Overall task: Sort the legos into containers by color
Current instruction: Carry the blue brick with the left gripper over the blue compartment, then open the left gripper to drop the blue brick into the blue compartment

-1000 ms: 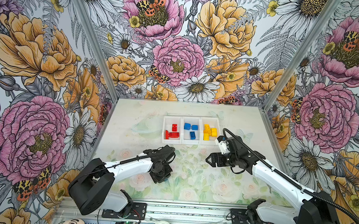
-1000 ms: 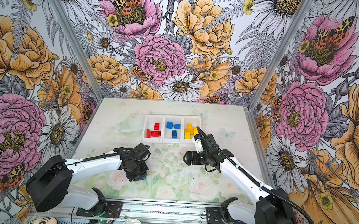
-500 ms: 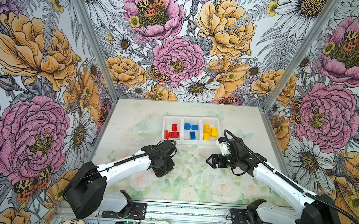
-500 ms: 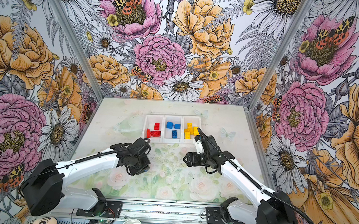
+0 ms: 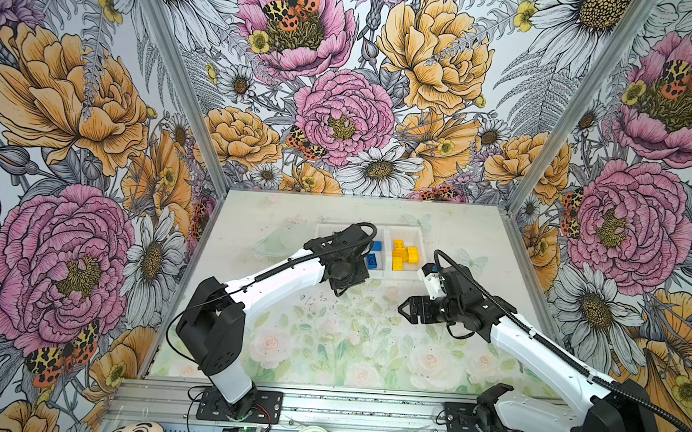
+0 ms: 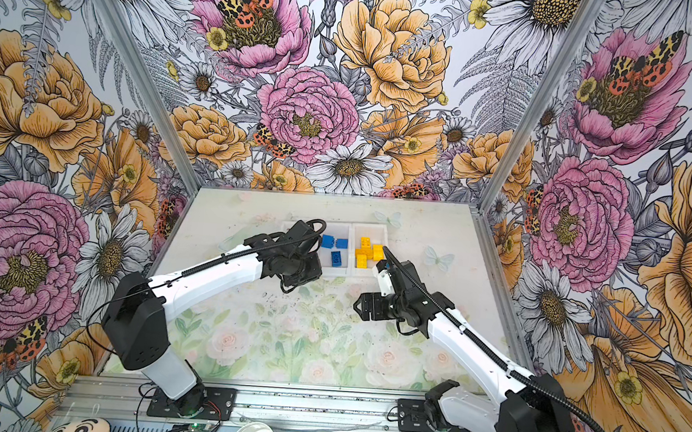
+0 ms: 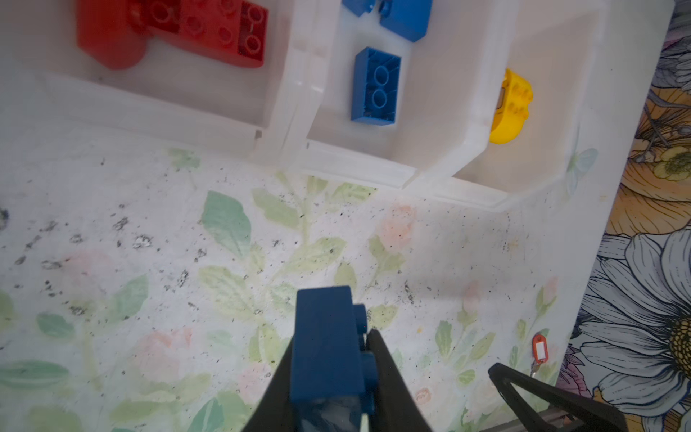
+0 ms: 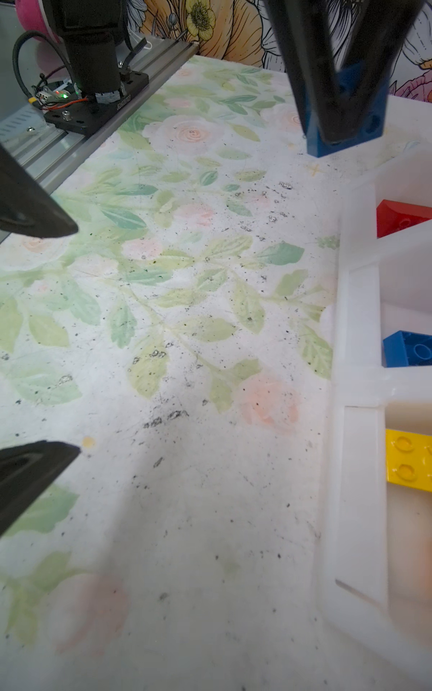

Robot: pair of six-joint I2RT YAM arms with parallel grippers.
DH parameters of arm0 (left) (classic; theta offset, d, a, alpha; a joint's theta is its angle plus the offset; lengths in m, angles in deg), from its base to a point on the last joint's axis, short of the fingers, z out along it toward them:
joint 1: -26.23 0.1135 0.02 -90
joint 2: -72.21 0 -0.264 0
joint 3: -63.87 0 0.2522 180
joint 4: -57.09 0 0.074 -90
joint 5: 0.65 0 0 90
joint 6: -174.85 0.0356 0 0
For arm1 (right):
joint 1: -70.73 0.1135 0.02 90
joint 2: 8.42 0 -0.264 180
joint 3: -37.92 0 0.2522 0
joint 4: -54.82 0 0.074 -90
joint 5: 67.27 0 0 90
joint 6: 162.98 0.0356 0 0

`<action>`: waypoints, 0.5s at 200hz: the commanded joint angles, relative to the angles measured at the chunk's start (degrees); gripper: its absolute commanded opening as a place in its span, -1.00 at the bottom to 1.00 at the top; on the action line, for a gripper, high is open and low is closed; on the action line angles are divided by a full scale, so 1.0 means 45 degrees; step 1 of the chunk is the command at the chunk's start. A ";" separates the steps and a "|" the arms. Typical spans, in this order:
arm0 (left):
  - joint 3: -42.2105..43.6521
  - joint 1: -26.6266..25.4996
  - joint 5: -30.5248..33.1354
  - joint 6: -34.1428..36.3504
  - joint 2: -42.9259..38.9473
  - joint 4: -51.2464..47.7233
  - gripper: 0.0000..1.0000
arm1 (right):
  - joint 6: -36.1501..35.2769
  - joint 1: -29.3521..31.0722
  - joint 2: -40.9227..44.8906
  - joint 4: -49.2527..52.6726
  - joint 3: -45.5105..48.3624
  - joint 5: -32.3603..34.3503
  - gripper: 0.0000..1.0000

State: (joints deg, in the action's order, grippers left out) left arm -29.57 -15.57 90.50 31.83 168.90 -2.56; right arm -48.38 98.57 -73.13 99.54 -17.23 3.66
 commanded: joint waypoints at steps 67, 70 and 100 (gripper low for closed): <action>-0.4852 0.0712 0.0915 0.3436 0.4449 -0.0976 -0.64 | 0.0178 -0.0033 0.0336 -0.0161 0.0029 0.0195 0.72; -0.4952 0.0717 0.0987 0.3497 0.4554 -0.1009 -0.63 | 0.0188 -0.0031 0.0341 -0.0154 0.0026 0.0195 0.72; -0.5750 0.0952 0.1341 0.3703 0.5424 -0.1150 -0.62 | 0.0183 -0.0033 0.0337 -0.0141 0.0035 0.0185 0.72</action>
State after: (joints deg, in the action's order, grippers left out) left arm -52.32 -12.27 93.30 45.71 191.94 -6.30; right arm -48.33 98.57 -72.91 99.54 -17.21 3.83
